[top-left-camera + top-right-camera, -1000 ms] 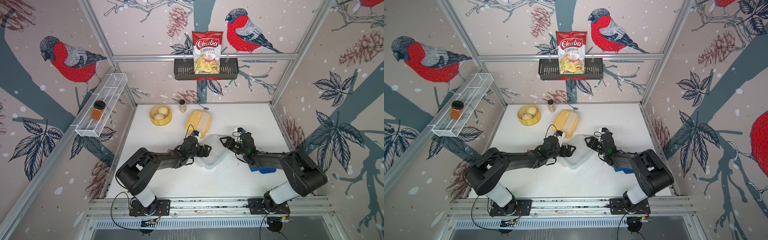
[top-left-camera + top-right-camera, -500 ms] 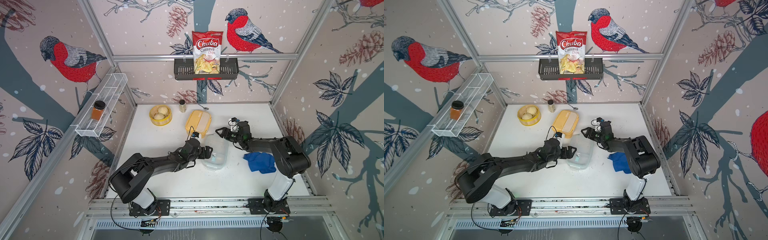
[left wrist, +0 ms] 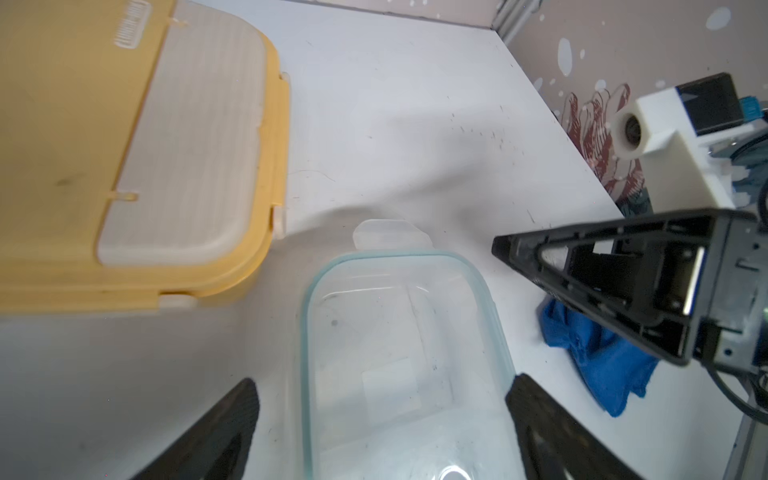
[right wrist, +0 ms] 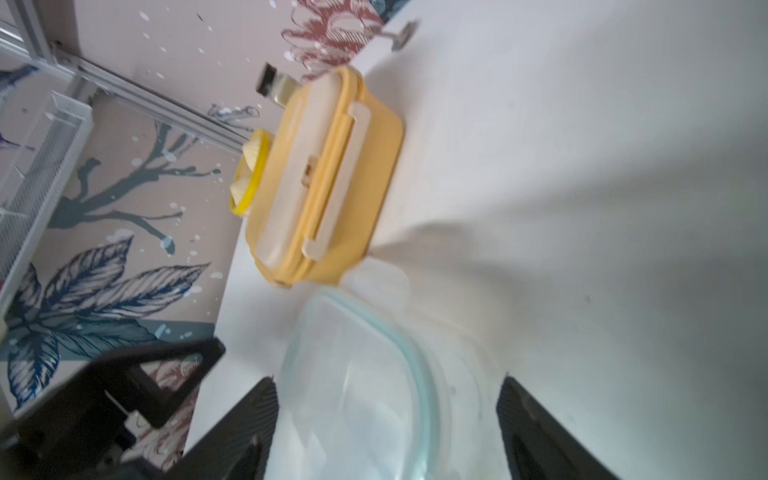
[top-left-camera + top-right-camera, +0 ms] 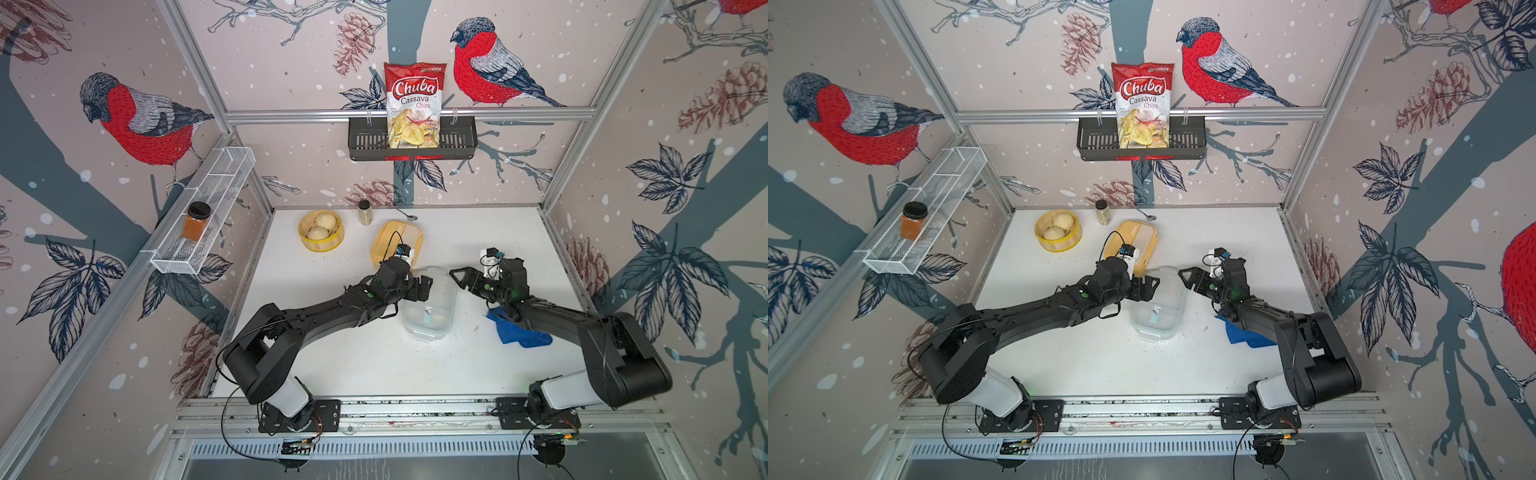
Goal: Wipe the insides of the lunch boxes
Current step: Adjust the lunch box at the center of the board, then open the fastener of the lunch box.
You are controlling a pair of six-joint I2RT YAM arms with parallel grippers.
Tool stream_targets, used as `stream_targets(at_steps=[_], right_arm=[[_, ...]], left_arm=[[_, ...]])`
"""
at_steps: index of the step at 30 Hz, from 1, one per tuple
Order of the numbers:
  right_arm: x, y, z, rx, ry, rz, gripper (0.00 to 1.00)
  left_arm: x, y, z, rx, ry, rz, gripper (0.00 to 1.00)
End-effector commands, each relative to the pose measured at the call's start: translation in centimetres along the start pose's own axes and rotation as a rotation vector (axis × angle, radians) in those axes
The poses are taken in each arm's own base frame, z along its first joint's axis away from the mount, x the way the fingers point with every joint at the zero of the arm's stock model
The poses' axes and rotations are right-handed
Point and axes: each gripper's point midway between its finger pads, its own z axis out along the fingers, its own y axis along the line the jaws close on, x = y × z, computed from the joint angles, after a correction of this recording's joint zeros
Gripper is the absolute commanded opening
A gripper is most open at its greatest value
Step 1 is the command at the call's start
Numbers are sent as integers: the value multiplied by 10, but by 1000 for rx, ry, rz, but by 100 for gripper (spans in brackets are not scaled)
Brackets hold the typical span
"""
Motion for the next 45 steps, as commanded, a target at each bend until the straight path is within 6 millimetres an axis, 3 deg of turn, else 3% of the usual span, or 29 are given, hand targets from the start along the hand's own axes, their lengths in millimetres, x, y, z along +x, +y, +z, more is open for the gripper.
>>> stream_targets(at_steps=[1,6,14,35,45], right_arm=[[14,7,-14,-80,-35,45,83],[44,15,-25,-172,-15,95,78],[54,25,-31,-275,-41,159,74],[60,46,-19,-471,-50,226,61],[56,41,-14,-464,-50,236,37]], left_arm=[[14,-13,6,81,68,105,94],[25,-21,15,145,102,118,94],[45,-15,26,160,143,110,95],[75,-3,42,185,203,34,87],[87,-1,45,188,212,27,84]])
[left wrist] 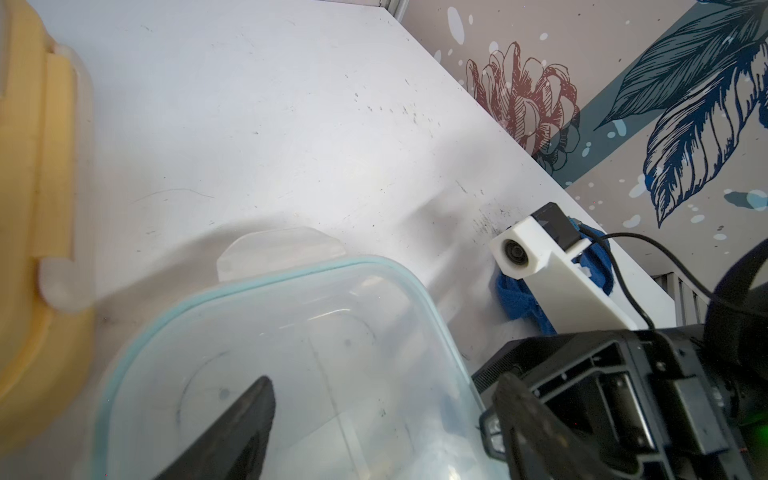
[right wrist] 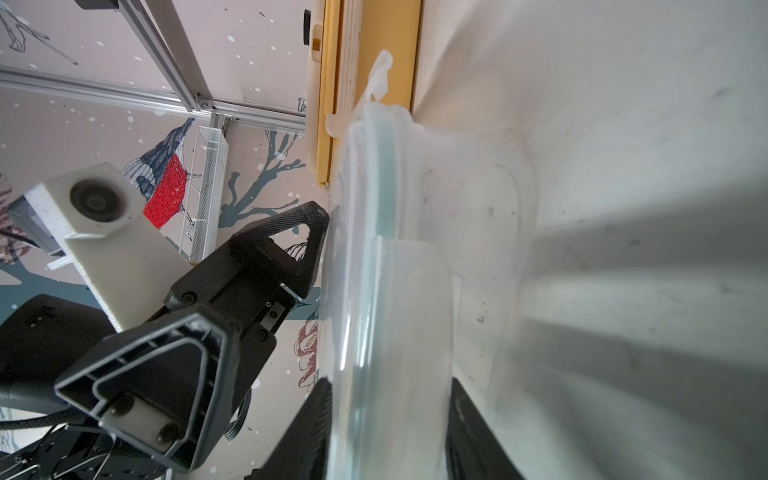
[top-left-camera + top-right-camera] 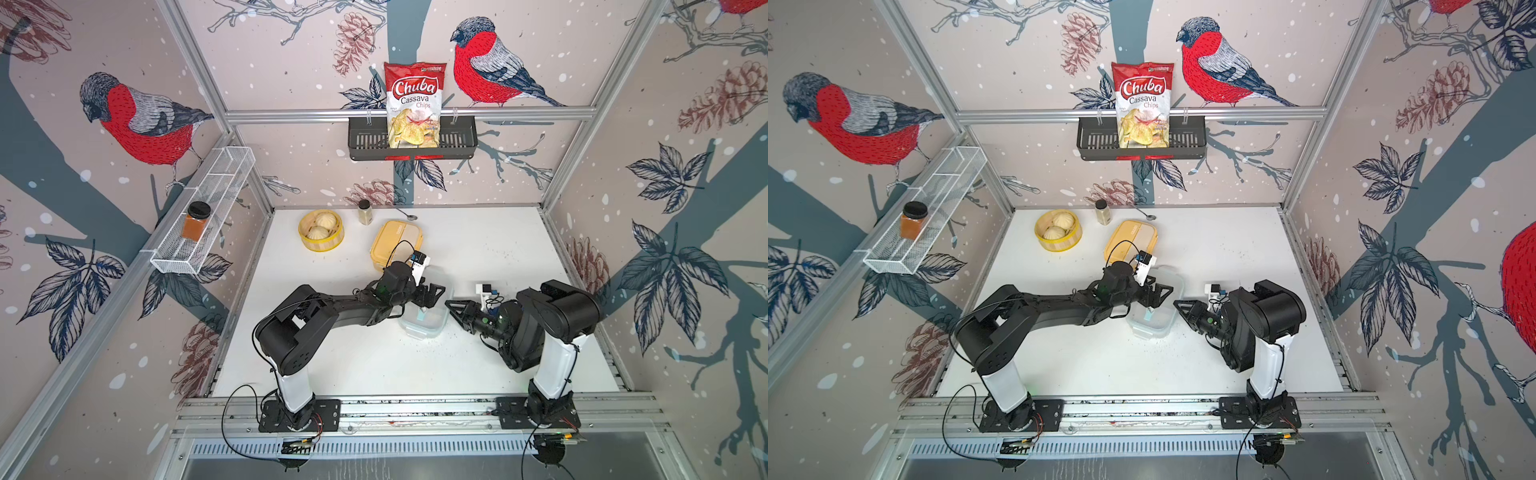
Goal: Wipe the insides of the lunch boxes
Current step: Open the fastener of the lunch box.
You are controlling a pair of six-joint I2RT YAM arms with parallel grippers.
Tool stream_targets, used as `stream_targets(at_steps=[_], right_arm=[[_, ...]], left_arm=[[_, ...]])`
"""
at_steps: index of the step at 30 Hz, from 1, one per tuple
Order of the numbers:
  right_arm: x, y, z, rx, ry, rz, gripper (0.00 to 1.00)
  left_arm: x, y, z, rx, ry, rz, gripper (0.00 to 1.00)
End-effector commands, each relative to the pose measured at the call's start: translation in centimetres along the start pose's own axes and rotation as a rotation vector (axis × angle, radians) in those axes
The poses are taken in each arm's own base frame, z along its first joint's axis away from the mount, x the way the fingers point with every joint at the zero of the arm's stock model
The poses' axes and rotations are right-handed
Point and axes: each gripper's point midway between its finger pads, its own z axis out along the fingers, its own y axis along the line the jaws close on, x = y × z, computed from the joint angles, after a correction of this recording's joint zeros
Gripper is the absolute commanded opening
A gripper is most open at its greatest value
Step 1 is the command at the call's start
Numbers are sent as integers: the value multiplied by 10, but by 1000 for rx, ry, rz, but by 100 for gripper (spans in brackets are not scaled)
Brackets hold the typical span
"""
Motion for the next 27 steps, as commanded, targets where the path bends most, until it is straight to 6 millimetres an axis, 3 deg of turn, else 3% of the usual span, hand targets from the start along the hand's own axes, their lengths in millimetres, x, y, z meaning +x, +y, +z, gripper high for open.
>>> stream_targets(at_steps=[1,6,14,27], right_arm=[[-12,42,-2,-164,-50,-129,36],[-13,45,-2,-177,-43,-135,24],[-6,29,-7,-105,-18,-124,0],[-10,13,8,60,67,-192,0]], left_arm=[[60,17,-4,-63,211,-100,84],[64,20,-2,-79,224,-96,83],[72,27,1,-109,249,-99,83],[80,33,6,-142,279,-89,82]])
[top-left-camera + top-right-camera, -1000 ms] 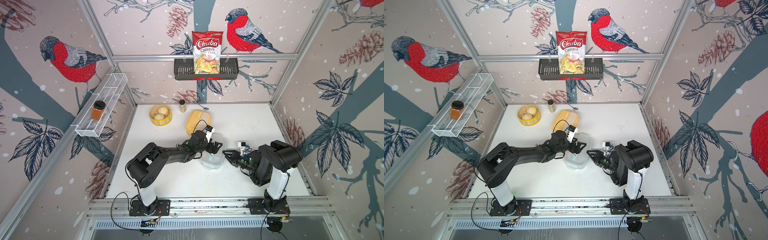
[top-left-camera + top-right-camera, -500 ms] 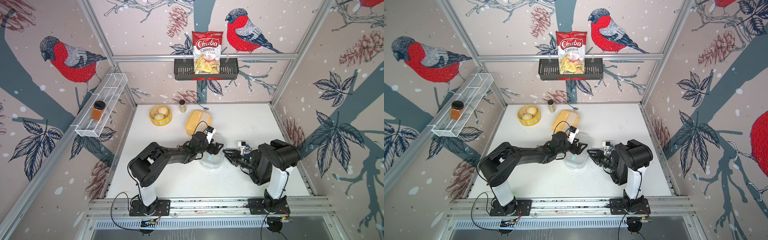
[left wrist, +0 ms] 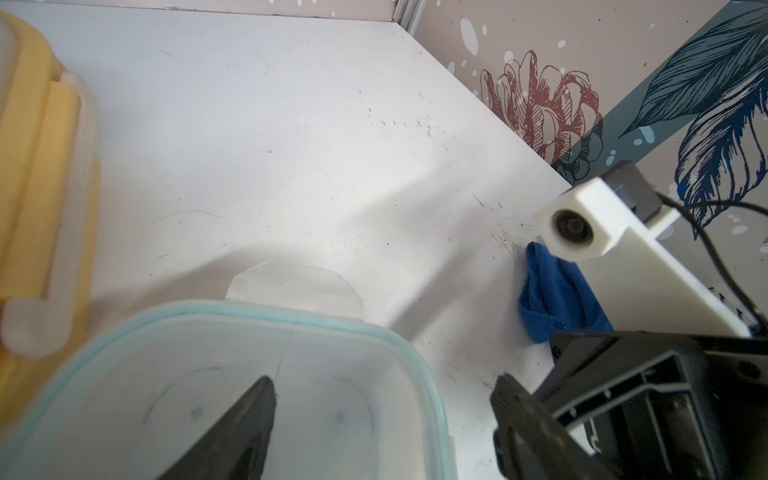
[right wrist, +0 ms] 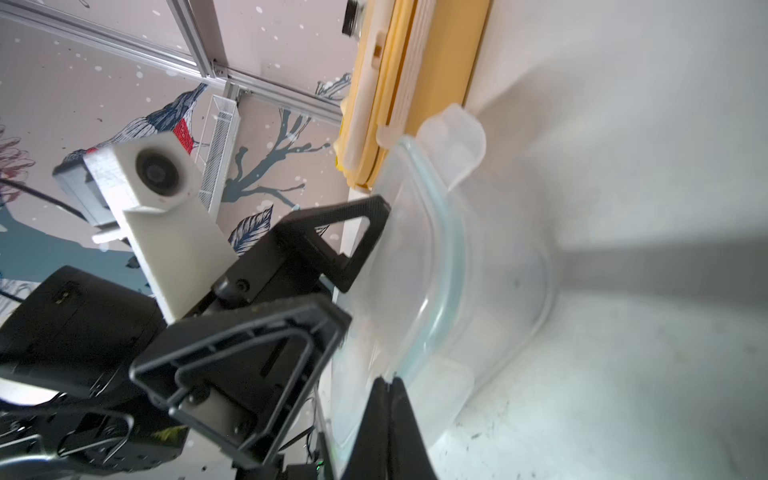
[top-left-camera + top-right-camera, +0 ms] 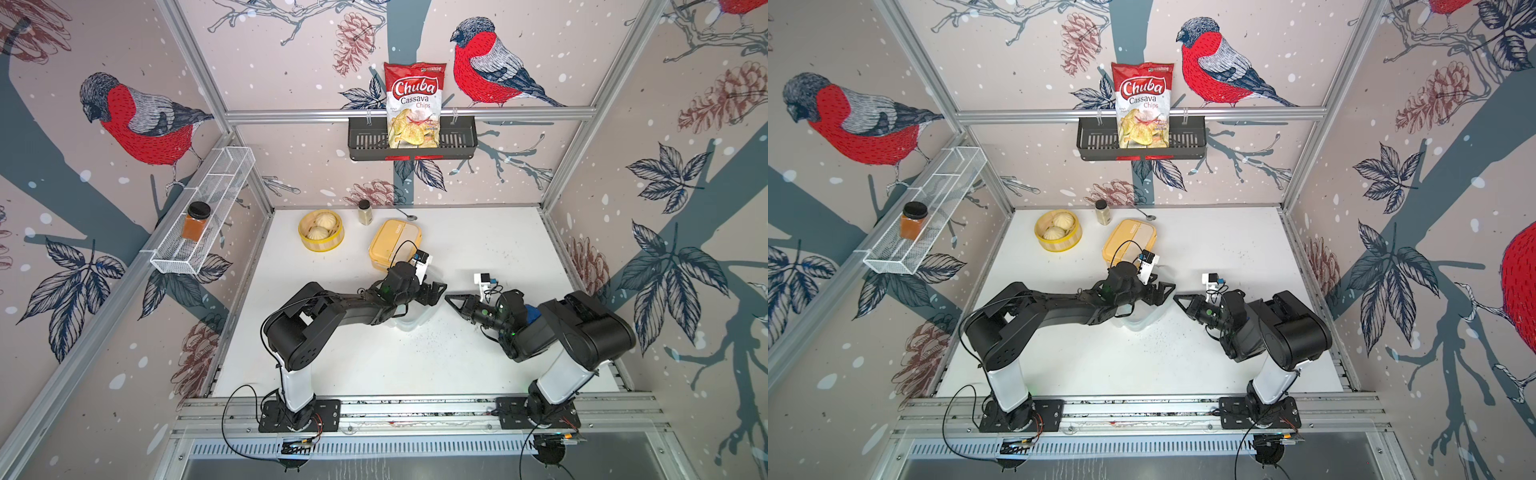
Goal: Wipe the insides of the lunch boxes
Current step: Open the fastener of the lunch box, then adjust the lunch box at the center of the board.
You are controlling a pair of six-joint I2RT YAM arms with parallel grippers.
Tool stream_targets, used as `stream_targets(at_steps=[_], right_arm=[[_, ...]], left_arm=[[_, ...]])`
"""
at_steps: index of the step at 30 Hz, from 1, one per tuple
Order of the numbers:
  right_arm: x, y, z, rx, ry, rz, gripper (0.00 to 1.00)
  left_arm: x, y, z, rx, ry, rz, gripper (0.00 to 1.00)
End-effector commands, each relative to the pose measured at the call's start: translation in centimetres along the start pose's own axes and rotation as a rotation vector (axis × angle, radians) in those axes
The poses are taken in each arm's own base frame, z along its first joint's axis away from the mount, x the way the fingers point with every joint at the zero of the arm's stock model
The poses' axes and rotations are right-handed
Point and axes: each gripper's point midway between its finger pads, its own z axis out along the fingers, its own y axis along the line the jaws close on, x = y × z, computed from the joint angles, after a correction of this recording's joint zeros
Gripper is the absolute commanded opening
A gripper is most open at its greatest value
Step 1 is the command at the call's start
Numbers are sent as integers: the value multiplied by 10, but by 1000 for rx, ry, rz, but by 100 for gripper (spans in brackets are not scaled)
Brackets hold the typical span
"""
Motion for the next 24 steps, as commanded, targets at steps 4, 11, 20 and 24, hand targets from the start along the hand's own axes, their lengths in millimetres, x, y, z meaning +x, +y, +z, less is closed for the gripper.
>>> stream_targets(at_steps=[4,11,20,24], right_arm=[[11,-14,0,48,53,-4,8],[12,-14,-7,38,22,7,45],[6,-3,-5,-8,-12,17,65],[9,0,-3,-43,-21,44,65]], left_arm=[[80,23,-7,-89,293,-111,81],[50,19,-19,-108,242,-97,82],[-6,24,-66,-197,127,-48,86],[6,46,-70,-191,148,-85,87]])
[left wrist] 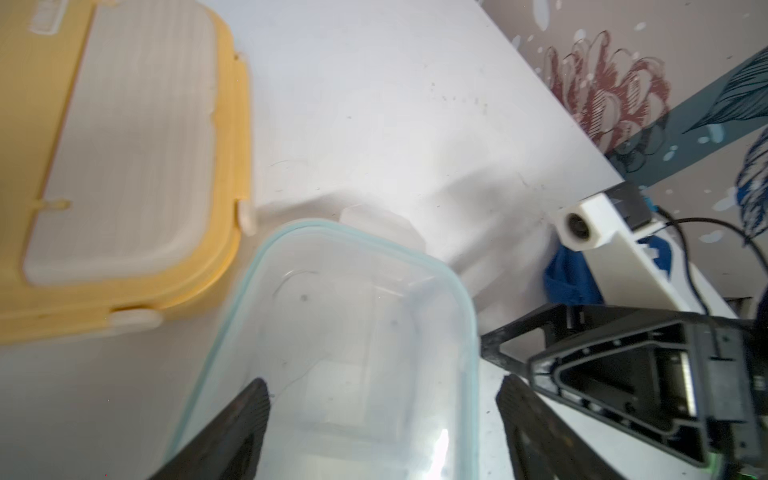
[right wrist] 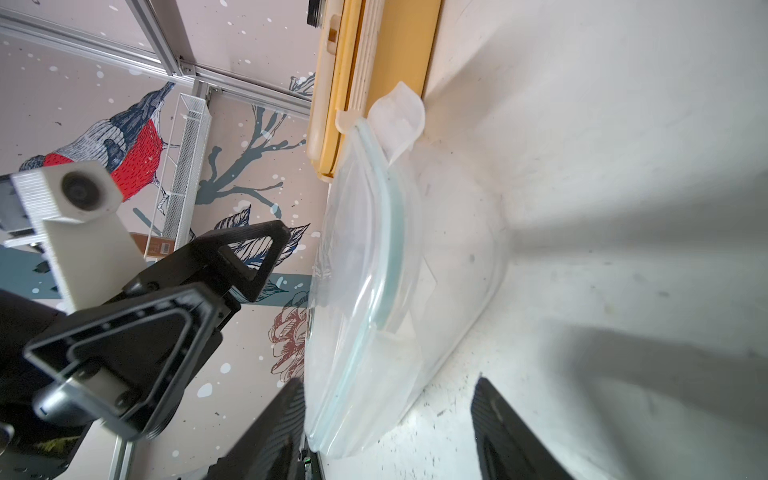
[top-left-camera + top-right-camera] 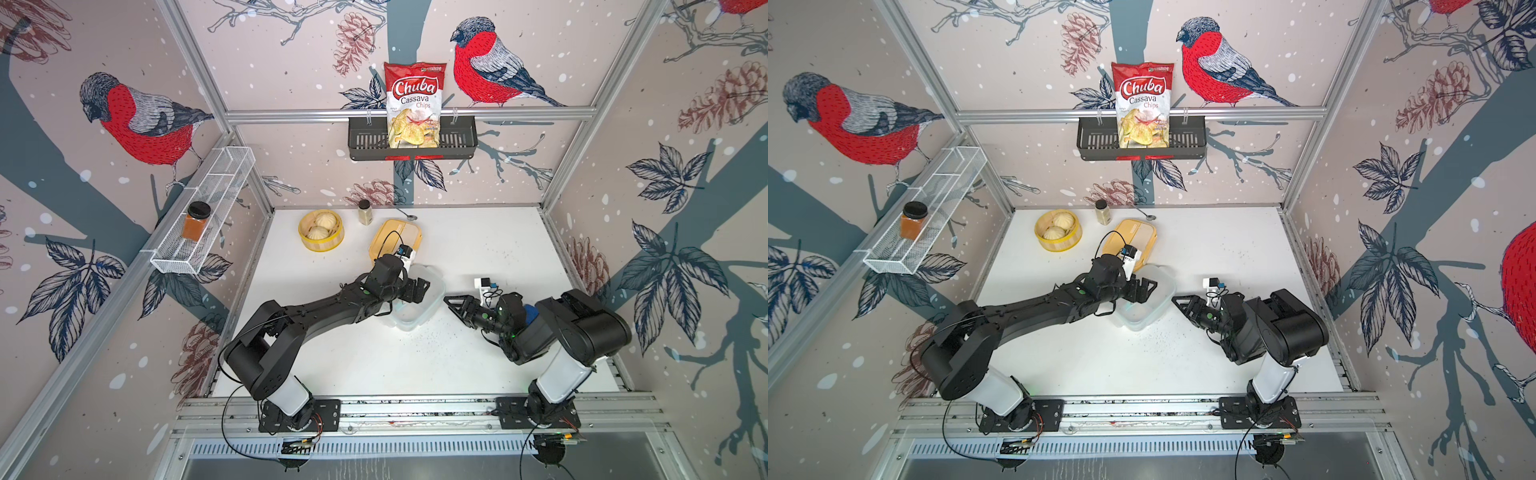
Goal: Wipe the insides of the lunch boxes
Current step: Adjust the lunch box at the center of the board.
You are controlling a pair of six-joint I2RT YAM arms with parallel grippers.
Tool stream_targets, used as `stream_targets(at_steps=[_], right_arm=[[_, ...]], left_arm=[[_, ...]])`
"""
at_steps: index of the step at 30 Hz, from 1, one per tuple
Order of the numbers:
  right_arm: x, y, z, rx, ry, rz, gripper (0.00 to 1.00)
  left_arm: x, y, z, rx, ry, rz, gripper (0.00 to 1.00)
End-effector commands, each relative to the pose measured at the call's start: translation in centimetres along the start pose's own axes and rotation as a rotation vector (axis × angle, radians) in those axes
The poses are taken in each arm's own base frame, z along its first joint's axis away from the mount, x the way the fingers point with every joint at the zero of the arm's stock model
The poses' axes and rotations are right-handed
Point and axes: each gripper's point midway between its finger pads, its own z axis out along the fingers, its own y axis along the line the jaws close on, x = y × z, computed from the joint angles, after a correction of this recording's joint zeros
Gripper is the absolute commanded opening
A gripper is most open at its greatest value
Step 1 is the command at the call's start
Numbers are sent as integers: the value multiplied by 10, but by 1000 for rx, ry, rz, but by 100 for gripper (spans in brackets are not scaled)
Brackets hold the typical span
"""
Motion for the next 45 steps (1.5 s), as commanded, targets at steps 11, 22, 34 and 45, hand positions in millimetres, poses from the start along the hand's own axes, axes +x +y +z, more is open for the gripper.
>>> stream_targets(at_steps=[11,22,34,45], right_arm=[[-3,15,1,-69,-56,-6,67],[-13,3,22,-15,-25,-30,58],[-44,4,50,42,18,-111,32],[-75,-17,81,130,91,-151,37]], left_arm=[[27,36,13,-54,98,48,85],[40,29,23,22,102,-9,81],[47,10,17,119,82,-96,72],[57,-15,22,128,87,-199,71]])
